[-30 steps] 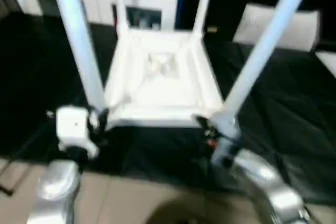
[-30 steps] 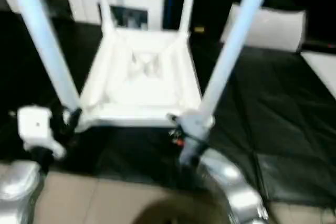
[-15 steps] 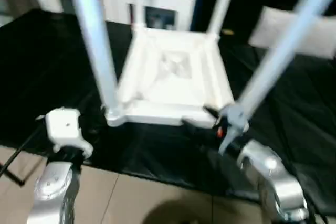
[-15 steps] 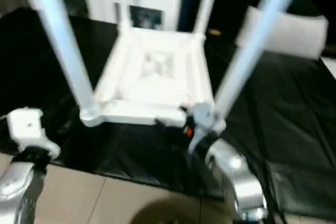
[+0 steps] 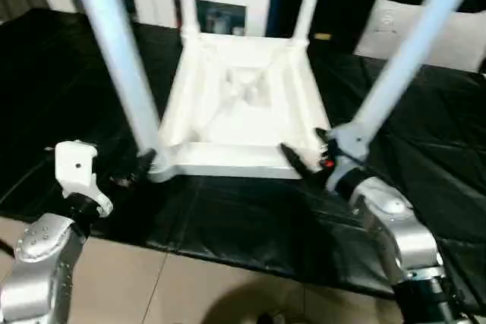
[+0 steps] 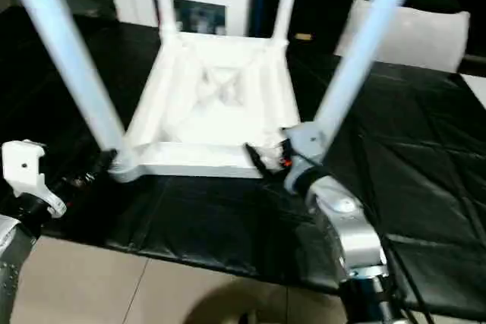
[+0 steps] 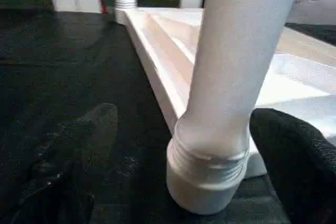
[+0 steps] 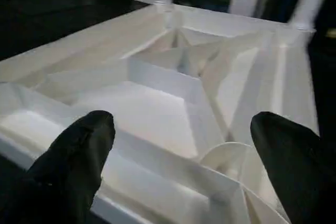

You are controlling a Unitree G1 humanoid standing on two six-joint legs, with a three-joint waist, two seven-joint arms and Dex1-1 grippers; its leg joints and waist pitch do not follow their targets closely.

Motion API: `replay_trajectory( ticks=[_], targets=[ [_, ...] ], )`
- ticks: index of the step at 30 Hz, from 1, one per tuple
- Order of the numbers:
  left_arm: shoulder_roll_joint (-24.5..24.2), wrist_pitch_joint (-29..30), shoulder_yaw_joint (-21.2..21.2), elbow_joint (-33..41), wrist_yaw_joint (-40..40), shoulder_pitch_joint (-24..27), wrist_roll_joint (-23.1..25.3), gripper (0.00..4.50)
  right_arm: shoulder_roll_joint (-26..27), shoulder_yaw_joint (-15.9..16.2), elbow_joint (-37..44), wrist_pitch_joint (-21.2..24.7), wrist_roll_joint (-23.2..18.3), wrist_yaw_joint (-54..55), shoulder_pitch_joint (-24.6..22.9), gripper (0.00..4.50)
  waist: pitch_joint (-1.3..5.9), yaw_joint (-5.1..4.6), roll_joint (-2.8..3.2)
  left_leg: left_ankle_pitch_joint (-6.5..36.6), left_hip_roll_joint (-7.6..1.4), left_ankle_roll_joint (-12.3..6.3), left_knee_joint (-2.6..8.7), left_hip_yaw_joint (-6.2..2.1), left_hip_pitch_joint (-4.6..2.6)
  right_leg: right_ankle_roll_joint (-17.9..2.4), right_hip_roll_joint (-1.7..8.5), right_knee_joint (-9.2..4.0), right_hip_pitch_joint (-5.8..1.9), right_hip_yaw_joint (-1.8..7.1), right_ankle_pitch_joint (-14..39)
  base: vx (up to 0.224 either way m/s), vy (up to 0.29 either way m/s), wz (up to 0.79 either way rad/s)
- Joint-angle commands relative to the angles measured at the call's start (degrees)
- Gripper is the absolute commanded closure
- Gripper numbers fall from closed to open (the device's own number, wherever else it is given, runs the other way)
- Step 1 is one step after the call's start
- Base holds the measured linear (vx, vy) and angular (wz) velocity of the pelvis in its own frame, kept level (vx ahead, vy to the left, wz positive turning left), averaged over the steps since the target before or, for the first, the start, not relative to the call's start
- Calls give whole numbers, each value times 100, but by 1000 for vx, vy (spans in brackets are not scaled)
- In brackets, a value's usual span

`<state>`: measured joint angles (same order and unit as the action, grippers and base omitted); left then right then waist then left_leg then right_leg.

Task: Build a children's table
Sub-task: Rotate table base

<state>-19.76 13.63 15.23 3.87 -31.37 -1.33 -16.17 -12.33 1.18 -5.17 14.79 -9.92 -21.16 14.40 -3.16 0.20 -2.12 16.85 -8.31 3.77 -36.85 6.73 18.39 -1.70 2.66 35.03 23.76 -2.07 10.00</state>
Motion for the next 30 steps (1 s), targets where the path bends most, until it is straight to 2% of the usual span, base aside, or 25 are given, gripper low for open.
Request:
replay_trajectory(
  ticks=[1,2,3,5,6,7,8,9,10,11,12,14,15,17,20,21,22,24,25,27,29,30],
  targets=[
    [-272,52,-147,-396,-597,-356,-218,3,-169,-424,-109,-33,101,364,29,0,292,4,141,-211,-320,-643,512,15,31,-1536,430,-339,-306,263,667,0,0,0],
    [-279,58,-154,-409,-632,-370,-236,3,-172,-429,-108,-32,99,368,24,0,316,38,143,-193,-311,-572,508,42,-20,-1529,428,-310,-287,257,594,0,0,0],
    [-330,99,-208,-498,-865,-463,-360,3,-200,-422,-83,-24,91,326,-19,0,305,45,158,-226,-333,-519,526,35,21,-1572,444,-276,-323,254,422,0,0,0],
    [-381,197,-315,-617,-1131,-595,-442,3,-244,-257,93,70,64,84,-157,0,279,40,141,92,-356,-407,558,52,59,-1496,457,-311,-354,245,736,0,0,0],
    [-407,199,-382,-707,-1226,-676,-415,3,-263,-151,216,198,52,-25,-249,0,281,50,154,205,-354,-355,558,62,37,-1443,460,-326,-341,257,851,0,0,0],
    [-409,183,-464,-864,-1326,-816,-382,3,-311,44,412,375,49,-210,-411,0,284,44,153,208,-361,-335,564,58,52,-1440,467,-316,-354,256,840,0,0,0],
    [-410,175,-481,-902,-1346,-847,-375,3,-321,86,451,411,50,-247,-445,0,278,38,145,193,-359,-329,572,55,76,-1401,463,-328,-377,260,842,0,0,0],
    [-381,76,-610,-1115,-1452,-1039,-295,3,-350,287,724,740,4,-362,-687,0,271,34,101,236,-361,-316,581,61,97,-1326,480,-350,-405,274,954,0,0,0],
    [-376,43,-672,-1186,-1553,-1104,-303,3,-374,375,815,852,12,-377,-773,0,283,55,117,238,-366,-300,571,70,72,-1308,492,-354,-395,275,991,0,0,0],
    [-363,98,-706,-1198,-1668,-1139,-383,3,-400,443,874,902,24,-401,-827,0,282,37,132,258,-380,-265,580,69,76,-1293,501,-358,-388,277,1068,0,0,0],
    [-349,271,-773,-1130,-1882,-1156,-559,3,-442,537,945,990,69,-408,-907,0,282,33,108,246,-390,-208,587,65,98,-1278,516,-358,-406,282,1120,0,0,0],
    [-370,387,-884,-1101,-2126,-1186,-699,3,-497,627,1006,1143,148,-337,-984,0,278,17,109,245,-386,-162,581,70,100,-1280,509,-356,-394,282,1147,0,0,0],
    [-395,424,-1006,-1126,-2273,-1229,-694,3,-533,650,1000,1205,253,-260,-1006,0,272,16,127,263,-382,-136,581,82,89,-1291,500,-365,-370,283,1184,0,0,0],
    [-413,396,-1121,-1215,-2332,-1310,-598,3,-548,647,981,1267,380,-163,-1010,0,270,19,126,244,-386,-119,587,85,84,-1276,491,-366,-360,281,1171,0,0,0],
    [-235,273,-1247,-1558,-2298,-1625,-522,3,-433,614,664,1478,637,183,-779,0,273,28,134,216,-356,-105,581,103,65,-1272,469,-380,-347,275,1146,0,0,0],
    [-224,272,-1266,-1560,-2310,-1635,-521,3,-427,627,609,1480,677,219,-740,0,285,28,121,177,-362,-79,578,95,81,-1291,491,-364,-372,276,1110,0,0,0],
    [-201,341,-1334,-1509,-2387,-1642,-556,3,-423,687,427,1504,769,325,-603,0,282,35,150,157,-369,-36,581,86,92,-1303,507,-359,-383,275,1099,0,0,0],
    [-207,544,-1427,-1289,-2553,-1590,-710,3,-383,747,138,1498,852,442,-396,0,297,20,108,67,-362,-31,574,103,94,-1340,501,-348,-394,275,961,0,0,0],
    [-184,723,-1456,-1128,-2618,-1552,-860,3,-344,762,-54,1464,891,499,-276,0,308,24,120,16,-363,-25,565,104,86,-1379,510,-320,-393,275,889,0,0,0],
    [-161,878,-1526,-949,-2697,-1497,-997,3,-304,782,-248,1418,927,527,-165,0,297,32,87,-71,-360,-74,564,118,106,-1431,502,-328,-400,275,783,0,0,0],
    [-140,1041,-1714,-663,-2816,-1397,-1120,3,-228,794,-514,1311,985,572,2,0,299,10,92,-82,-374,-97,574,110,130,-1474,515,-306,-419,270,785,0,0,0],
    [-114,1158,-1844,-471,-2870,-1327,-1200,3,-183,808,-602,1267,999,561,93,0,296,4,53,-54,-379,-108,572,121,120,-1461,511,-321,-409,269,835,0,0,0]
  ],
)
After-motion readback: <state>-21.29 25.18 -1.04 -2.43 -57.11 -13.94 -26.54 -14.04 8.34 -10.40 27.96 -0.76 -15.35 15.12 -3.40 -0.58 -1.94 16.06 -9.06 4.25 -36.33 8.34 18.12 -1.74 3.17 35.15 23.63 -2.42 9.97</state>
